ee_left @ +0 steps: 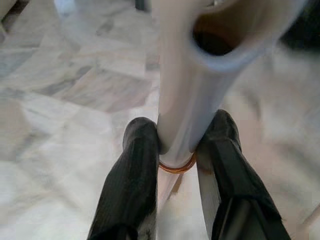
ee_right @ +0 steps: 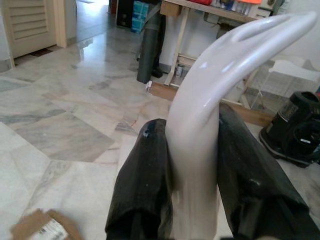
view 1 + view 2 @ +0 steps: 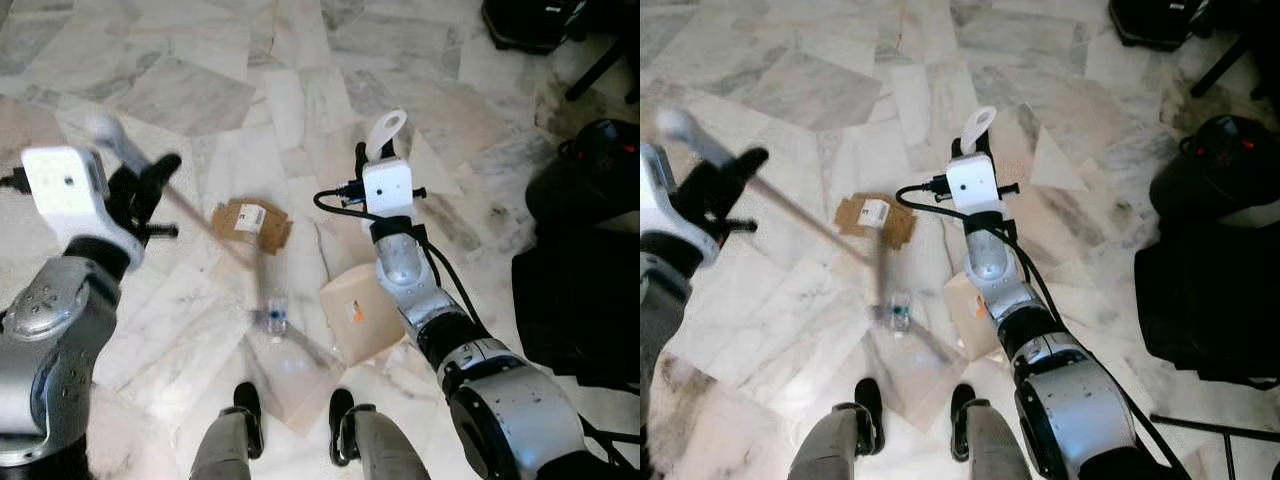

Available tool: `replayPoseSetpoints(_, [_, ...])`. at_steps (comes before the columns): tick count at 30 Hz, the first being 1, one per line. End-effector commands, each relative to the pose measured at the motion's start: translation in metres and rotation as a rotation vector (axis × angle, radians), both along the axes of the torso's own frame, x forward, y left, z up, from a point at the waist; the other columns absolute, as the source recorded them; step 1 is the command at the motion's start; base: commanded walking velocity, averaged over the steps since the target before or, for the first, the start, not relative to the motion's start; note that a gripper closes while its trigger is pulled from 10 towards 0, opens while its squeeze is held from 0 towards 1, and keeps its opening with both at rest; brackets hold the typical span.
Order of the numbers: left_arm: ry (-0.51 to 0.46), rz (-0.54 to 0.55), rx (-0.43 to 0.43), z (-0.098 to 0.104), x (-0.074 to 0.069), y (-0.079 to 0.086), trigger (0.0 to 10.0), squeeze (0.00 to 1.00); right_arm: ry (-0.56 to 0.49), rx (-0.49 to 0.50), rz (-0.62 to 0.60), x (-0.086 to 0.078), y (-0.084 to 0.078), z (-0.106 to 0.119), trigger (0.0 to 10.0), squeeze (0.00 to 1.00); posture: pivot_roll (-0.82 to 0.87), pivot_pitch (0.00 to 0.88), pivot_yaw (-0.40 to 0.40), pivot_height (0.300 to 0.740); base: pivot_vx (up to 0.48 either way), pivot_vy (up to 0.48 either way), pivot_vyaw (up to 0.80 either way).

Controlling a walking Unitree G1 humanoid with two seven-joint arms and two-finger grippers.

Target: Sweep floor

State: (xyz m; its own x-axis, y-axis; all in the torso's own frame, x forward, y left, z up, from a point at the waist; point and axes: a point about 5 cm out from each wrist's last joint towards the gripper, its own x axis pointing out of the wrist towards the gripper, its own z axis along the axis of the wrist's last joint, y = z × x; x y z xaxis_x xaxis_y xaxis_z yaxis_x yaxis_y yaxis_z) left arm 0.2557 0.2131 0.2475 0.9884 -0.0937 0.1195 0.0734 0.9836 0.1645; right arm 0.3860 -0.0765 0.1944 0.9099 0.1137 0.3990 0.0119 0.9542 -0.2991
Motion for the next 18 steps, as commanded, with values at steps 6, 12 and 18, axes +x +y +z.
replayPoseSetpoints(6, [0.197,-0.132,0.031,-0.061,0.005,-0.016,10.0,0.00,0.091,-0.012,-0.023,-0.004,-0.008,-0.025,10.0,0.00,0.08,0.495,-0.093,0.740,0.000,0.000,0.00])
replayPoseSetpoints(12, [0.265,-0.218,0.024,-0.076,0.011,-0.029,10.0,0.00,0.081,-0.019,-0.029,-0.003,-0.014,-0.023,10.0,0.00,0.05,0.498,-0.103,0.740,0.000,0.000,0.00])
replayPoseSetpoints(18, [0.230,-0.219,-0.046,-0.075,0.019,-0.032,10.0,0.00,0.084,-0.029,-0.042,-0.003,-0.018,-0.025,10.0,0.00,0.04,0.501,-0.105,0.740,0.000,0.000,0.00])
